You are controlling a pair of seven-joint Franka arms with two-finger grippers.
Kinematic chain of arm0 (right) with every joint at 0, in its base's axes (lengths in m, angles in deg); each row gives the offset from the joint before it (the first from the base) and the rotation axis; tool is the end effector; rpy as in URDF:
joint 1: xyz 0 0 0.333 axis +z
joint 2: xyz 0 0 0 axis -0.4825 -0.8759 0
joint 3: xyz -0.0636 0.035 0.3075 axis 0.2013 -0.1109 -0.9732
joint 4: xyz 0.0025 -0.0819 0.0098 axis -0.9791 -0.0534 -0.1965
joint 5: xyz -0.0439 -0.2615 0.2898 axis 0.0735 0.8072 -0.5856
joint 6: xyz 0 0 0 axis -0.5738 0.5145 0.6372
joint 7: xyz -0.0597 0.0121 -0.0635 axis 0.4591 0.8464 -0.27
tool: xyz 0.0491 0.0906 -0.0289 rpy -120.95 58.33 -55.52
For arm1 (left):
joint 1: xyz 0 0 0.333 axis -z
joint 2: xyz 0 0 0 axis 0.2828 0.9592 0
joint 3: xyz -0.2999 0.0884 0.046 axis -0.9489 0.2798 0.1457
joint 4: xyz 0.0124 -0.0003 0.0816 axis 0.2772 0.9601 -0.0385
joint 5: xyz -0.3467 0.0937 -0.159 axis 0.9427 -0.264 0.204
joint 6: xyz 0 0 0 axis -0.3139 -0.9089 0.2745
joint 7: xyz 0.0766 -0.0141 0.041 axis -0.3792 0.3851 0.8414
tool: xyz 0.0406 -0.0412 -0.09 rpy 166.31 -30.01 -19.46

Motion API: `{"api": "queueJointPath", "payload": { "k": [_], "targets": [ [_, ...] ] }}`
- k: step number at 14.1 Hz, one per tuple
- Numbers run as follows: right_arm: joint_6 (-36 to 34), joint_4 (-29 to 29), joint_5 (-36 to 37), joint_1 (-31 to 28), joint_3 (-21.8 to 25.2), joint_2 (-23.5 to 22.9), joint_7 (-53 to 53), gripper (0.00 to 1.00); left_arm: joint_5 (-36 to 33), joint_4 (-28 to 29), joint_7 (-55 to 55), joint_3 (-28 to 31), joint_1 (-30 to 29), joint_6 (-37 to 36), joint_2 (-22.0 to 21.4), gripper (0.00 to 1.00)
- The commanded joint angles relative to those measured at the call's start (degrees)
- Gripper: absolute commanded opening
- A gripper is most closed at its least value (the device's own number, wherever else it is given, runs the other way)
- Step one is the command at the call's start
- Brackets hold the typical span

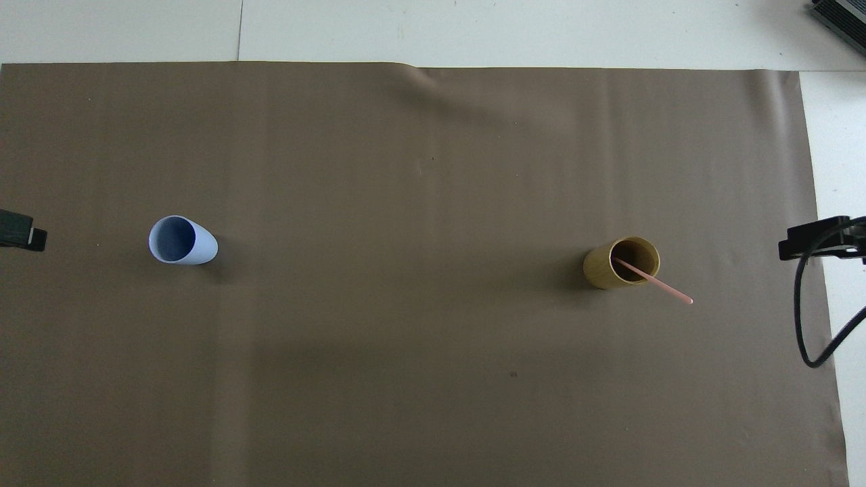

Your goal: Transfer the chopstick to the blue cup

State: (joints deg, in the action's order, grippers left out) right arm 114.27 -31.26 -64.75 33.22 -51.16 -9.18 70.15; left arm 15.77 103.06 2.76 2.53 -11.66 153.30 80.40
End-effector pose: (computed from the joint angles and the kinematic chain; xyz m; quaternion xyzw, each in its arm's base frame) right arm 0.5227 -0.0342 0.6429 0.9992 -0.0355 -0.0191 0.0044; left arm 0.5287 -0.0032 0.6785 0.9985 -0.0503 -0.0137 0.0165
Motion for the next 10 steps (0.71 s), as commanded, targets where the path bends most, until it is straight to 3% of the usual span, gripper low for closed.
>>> {"api": "queueJointPath", "payload": {
  "k": [1, 4, 10],
  "targets": [
    [0.81, -2.28, -1.02, -0.06, -0.09, 1.78, -1.44, 1.00, 0.19, 1.38, -0.06, -0.28, -0.63, 1.55, -0.98, 1.00],
    [4.31, -4.75, 0.74, 2.22, -0.35, 2.92, -1.27, 1.00, 0.28, 1.82, -1.55, -0.28, -0.72, 4.62, -0.98, 1.00],
    [3.71, -4.57, 0.74, 1.61, -0.26, 2.92, -1.18, 1.00, 0.37, 3.14, -2.96, -0.28, -0.63, 5.51, -0.62, 1.00]
  ]
}}
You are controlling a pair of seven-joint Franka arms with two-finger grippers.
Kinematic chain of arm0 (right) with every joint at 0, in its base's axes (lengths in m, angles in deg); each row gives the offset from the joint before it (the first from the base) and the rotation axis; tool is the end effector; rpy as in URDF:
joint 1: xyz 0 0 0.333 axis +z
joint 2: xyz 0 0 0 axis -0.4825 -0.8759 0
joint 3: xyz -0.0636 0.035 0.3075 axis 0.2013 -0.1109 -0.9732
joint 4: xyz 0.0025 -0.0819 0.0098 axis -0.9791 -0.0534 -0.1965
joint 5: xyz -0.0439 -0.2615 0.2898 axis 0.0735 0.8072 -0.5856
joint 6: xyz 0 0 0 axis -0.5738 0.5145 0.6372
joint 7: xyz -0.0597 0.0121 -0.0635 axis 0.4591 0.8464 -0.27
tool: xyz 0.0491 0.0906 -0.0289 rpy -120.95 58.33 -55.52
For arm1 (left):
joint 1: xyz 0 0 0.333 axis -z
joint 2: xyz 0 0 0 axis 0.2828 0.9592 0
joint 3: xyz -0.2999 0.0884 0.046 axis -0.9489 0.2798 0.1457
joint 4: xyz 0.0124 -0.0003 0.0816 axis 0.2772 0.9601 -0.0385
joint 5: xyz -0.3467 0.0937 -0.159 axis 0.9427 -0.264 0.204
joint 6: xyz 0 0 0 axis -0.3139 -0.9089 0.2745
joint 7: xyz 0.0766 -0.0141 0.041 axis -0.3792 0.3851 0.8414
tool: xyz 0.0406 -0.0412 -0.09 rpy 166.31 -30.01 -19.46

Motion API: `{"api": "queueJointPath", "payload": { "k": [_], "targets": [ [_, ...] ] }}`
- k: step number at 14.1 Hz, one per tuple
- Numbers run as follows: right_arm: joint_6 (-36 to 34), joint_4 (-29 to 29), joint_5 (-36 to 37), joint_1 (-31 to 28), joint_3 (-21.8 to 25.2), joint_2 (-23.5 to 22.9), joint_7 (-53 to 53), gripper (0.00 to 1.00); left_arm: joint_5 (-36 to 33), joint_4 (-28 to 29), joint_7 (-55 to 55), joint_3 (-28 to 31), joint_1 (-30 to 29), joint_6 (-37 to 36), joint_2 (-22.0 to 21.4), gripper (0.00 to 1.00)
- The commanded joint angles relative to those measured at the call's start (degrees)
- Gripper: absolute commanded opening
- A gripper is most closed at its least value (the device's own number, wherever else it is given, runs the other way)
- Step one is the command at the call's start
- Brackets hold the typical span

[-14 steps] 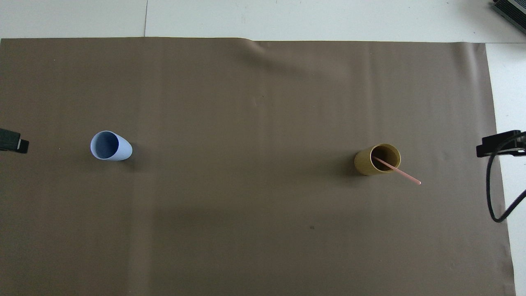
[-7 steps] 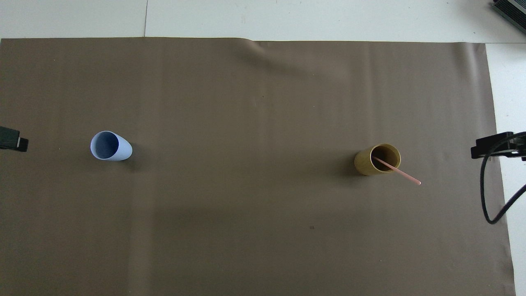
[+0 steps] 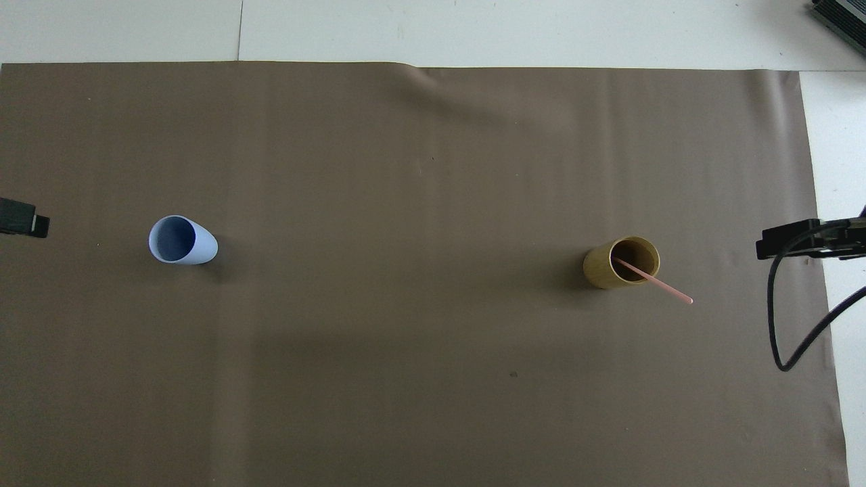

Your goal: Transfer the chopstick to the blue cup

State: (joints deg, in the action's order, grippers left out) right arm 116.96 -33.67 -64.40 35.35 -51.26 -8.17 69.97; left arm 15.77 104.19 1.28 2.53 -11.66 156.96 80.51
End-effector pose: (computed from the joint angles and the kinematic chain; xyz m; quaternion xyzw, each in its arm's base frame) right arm 0.5228 -0.0149 0.6364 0.9998 -0.0141 -0.0078 0.0068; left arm 0.5367 -0.0031 0.6740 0.9979 -0.0625 0.0076 0.0154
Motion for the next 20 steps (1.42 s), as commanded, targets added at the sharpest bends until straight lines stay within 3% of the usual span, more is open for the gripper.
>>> {"api": "queueJointPath", "payload": {
  "k": [1, 6, 12, 15, 17, 20],
  "targets": [
    [1.02, -2.25, 0.40, -0.52, -0.17, 1.91, -1.00, 1.00, 0.37, 2.53, -1.48, -0.28, -0.63, 2.45, -0.74, 1.00],
    [1.45, -4.08, -1.01, 0.35, -0.25, 1.22, -1.53, 1.00, 0.37, 9.99, -2.18, -0.28, -1.16, 8.76, -1.18, 1.00],
    [10.94, -18.58, -2.24, 0.62, -0.25, -0.63, -10.84, 1.00, 0.55, 22.65, -2.71, -0.28, -2.83, 25.89, -0.21, 1.00],
    [11.48, -20.62, -2.33, 3.17, -0.25, -1.95, -10.49, 1.00, 0.63, 25.38, -2.62, -0.28, -2.83, 32.33, 3.65, 1.00],
    [11.57, -21.14, -2.42, 3.43, -0.25, -2.04, -10.76, 1.00, 0.90, 29.32, -2.71, -0.28, -2.74, 34.17, 3.57, 0.93],
    [13.92, -21.85, -2.94, 4.58, -0.25, -3.18, -11.28, 1.00, 1.25, 34.35, -2.54, -0.28, -1.96, 43.22, 6.02, 0.86]
  ]
}}
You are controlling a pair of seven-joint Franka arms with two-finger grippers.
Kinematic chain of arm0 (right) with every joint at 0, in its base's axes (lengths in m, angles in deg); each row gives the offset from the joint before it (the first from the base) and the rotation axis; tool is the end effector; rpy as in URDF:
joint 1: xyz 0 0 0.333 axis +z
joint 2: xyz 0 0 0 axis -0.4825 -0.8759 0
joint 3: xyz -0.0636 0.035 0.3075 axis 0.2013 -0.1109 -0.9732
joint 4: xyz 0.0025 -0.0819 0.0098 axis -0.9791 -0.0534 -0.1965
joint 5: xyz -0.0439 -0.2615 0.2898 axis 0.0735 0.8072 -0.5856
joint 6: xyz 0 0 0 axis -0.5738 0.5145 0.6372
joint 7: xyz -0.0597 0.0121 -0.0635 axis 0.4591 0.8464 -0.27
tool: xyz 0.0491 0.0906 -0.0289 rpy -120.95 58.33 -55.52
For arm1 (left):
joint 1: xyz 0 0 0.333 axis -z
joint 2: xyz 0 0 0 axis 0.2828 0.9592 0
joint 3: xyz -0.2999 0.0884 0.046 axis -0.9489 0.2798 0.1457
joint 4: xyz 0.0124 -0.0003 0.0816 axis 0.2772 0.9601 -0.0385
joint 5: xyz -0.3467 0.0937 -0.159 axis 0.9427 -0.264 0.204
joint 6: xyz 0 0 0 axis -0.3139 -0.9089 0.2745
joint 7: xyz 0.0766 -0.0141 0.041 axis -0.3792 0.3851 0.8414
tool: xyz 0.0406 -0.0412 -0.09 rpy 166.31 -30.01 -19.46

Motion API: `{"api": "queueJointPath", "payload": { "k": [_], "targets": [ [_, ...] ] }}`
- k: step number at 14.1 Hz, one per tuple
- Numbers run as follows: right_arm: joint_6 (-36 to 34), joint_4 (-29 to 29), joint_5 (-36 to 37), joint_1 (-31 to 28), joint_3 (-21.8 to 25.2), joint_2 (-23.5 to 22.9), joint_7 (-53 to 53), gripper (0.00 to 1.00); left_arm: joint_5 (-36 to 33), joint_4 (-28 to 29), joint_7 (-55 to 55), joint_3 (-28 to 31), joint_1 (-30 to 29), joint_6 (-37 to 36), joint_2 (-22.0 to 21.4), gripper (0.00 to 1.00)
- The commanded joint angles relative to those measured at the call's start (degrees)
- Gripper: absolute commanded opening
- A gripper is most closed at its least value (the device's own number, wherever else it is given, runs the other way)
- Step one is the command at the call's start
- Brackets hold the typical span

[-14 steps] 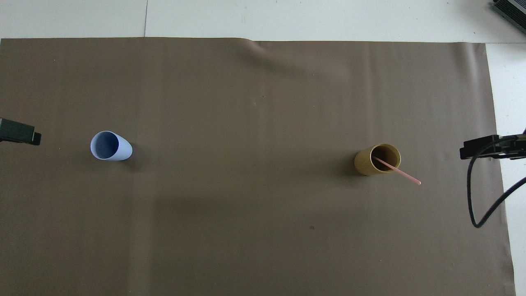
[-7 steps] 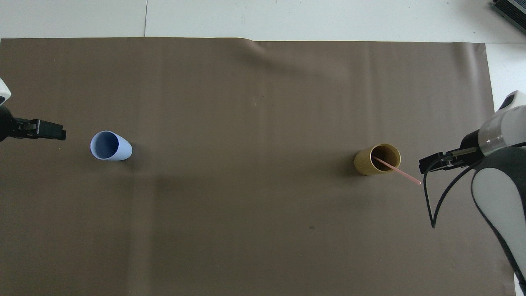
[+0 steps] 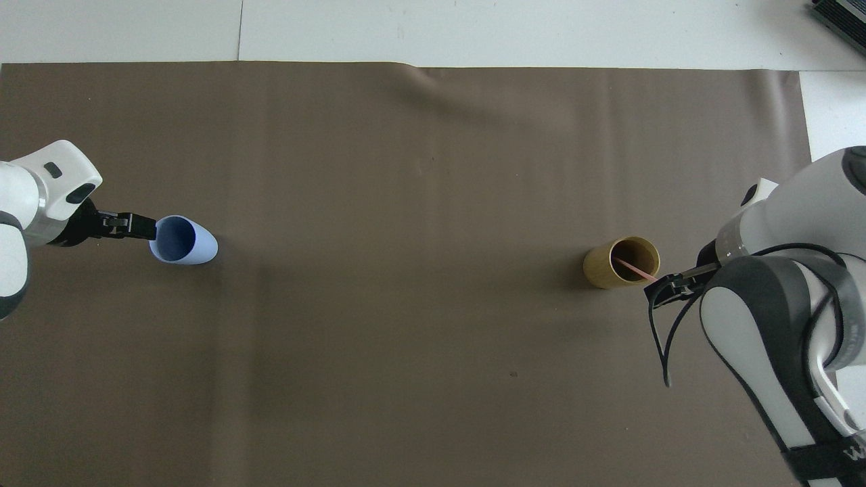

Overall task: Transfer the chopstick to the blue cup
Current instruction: 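Grasp the blue cup with the left gripper while the right gripper reaches the chopstick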

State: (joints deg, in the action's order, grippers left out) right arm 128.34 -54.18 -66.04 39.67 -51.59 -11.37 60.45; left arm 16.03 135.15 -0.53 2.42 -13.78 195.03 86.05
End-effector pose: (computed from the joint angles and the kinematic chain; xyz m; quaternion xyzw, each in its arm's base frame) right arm 0.5185 0.0332 0.4559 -0.9874 -0.1084 0.1146 0.0089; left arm 0.5737 0.0177 0.4218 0.9985 -0.0503 0.0215 0.0099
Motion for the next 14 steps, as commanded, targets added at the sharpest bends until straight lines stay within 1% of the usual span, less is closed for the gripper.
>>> {"api": "queueJointPath", "payload": {
  "k": [1, 3, 4, 5, 6, 7, 8, 9, 10, 12, 14],
  "targets": [
    [4.56, -1.34, -1.30, 0.25, 0.08, -0.33, -2.29, 0.87, 1.07, 3.49, -0.64, -0.25, 0.17, 5.70, 1.71, 0.76],
    [4.93, -1.43, -1.30, 0.25, 0.08, -0.43, -2.47, 0.55, 3.25, 3.40, -0.73, -0.25, 0.17, 6.75, 3.30, 0.65],
    [4.84, -1.43, -1.22, -0.01, 0.08, -0.51, -2.64, 0.34, 4.23, 3.49, -0.64, -0.25, 0.34, 7.80, 3.74, 0.61],
    [4.84, -1.43, -1.30, -0.19, 0.08, -0.51, -2.90, 0.08, 4.24, 3.58, -0.73, -0.25, 0.34, 7.99, 4.01, 0.56],
    [4.49, -1.26, -1.30, -0.19, 0.08, -0.60, -2.30, 0.00, 4.32, 3.84, -0.73, -0.25, 0.34, 8.25, 4.62, 0.48],
    [4.23, -0.73, -1.30, -0.19, 0.08, -0.95, -2.21, 0.00, 4.32, 3.93, -0.73, -0.34, 0.34, 8.86, 4.80, 0.39],
    [3.70, -0.29, -1.30, -0.28, 0.08, -1.21, -2.55, 0.00, 4.32, 3.93, -0.64, -0.34, 0.43, 8.95, 4.80, 0.24],
    [2.57, 0.32, -1.30, -0.28, 0.08, -1.30, -2.82, 0.00, 4.32, 3.84, -0.64, -0.34, 0.34, 8.96, 4.80, 0.07],
    [1.42, 0.85, -1.22, -0.28, 0.08, -1.48, -2.91, 0.00, 4.32, 3.84, -0.64, -0.34, 0.25, 8.78, 4.80, 0.00],
    [-0.60, 2.95, -1.30, -0.10, 0.08, -2.01, -2.73, 0.00, 4.32, 3.58, -0.64, -0.34, 0.34, 8.34, 4.80, 0.00],
    [-4.72, 6.28, -1.30, -0.10, 0.08, -2.01, -2.56, 0.00, 4.32, 3.58, -0.99, -0.34, 1.04, 7.73, 4.80, 0.00]
  ]
}}
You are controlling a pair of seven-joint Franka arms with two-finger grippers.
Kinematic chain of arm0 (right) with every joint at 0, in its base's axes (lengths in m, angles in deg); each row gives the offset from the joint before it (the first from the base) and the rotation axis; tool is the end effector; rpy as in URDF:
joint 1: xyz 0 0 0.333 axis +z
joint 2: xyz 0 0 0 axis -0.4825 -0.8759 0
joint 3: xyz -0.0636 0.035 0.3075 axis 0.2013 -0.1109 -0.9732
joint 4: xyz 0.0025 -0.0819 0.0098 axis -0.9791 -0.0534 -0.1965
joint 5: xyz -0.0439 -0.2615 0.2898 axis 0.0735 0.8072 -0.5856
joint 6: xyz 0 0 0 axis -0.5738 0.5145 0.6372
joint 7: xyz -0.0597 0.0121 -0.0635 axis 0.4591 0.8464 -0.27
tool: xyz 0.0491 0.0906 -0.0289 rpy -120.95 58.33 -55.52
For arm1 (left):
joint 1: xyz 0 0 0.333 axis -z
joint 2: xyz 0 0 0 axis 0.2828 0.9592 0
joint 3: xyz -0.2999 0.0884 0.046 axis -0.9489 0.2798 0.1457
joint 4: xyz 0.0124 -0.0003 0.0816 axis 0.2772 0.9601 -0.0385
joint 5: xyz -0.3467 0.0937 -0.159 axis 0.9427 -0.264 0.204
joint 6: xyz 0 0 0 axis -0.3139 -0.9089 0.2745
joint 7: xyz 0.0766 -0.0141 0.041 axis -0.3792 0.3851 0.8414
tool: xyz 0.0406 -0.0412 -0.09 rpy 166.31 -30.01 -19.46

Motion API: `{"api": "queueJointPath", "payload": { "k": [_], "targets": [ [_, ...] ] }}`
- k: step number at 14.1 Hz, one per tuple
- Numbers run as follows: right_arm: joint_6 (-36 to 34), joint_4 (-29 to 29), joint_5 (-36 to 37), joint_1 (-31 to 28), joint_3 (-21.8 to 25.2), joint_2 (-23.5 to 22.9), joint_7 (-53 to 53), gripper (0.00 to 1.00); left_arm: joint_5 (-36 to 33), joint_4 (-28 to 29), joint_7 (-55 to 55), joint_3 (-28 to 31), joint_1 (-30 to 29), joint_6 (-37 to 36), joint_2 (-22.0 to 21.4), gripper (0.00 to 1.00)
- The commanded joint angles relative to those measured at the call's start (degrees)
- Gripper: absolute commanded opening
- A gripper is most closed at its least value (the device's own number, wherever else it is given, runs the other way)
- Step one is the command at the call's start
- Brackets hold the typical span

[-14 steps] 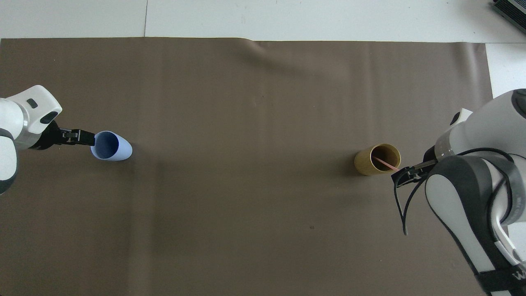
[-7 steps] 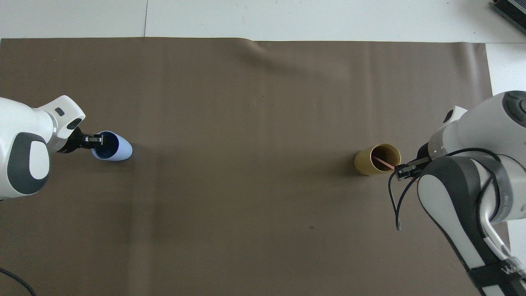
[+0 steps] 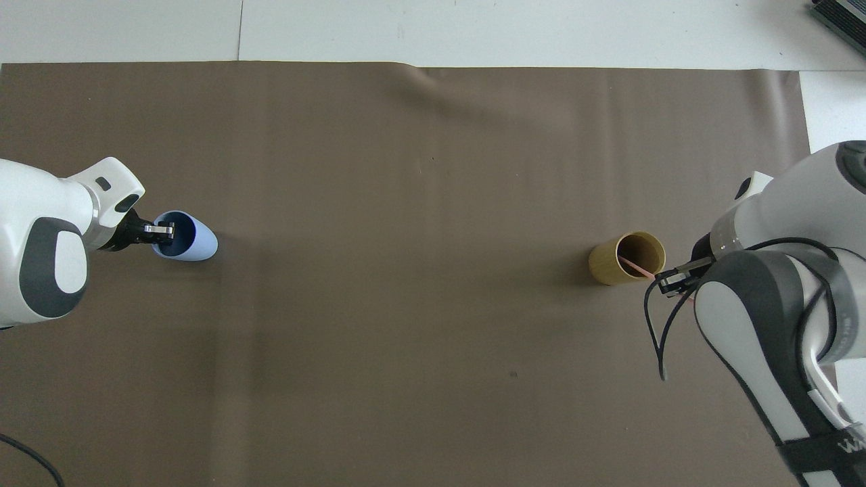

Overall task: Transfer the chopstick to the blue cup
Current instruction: 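Grasp the blue cup with the left gripper while the right gripper reaches the chopstick, then lift the chopstick with the right gripper while the left gripper moves the cup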

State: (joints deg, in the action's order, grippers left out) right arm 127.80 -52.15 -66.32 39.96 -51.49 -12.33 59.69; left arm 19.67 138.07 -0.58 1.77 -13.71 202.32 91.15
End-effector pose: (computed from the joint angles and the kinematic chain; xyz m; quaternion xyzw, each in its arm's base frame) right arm 0.5260 0.0361 0.4625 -0.9871 -0.1159 0.1098 0.0106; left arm 0.5797 0.0093 0.3589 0.9987 -0.0358 0.0172 0.0315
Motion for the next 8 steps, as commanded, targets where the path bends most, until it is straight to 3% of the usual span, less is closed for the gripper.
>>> {"api": "queueJointPath", "payload": {
  "k": [1, 5, 8],
  "targets": [
    [-6.37, 5.92, -1.11, -0.56, -0.03, -0.88, -1.98, 0.00, 0.68, 0.39, -1.11, 0.31, 1.49, 0.34, -0.47, 0.00],
    [-15.34, 13.48, -4.80, -0.83, 0.32, 0.00, -1.28, 0.00, 0.60, -0.31, -0.15, 0.13, 5.79, -0.53, -2.76, 0.00],
    [-21.05, 20.77, -5.07, -0.83, 0.50, 0.01, 1.69, 0.00, -0.45, -0.49, 8.95, 0.22, 12.81, -0.18, -2.76, 0.00]
  ]
}}
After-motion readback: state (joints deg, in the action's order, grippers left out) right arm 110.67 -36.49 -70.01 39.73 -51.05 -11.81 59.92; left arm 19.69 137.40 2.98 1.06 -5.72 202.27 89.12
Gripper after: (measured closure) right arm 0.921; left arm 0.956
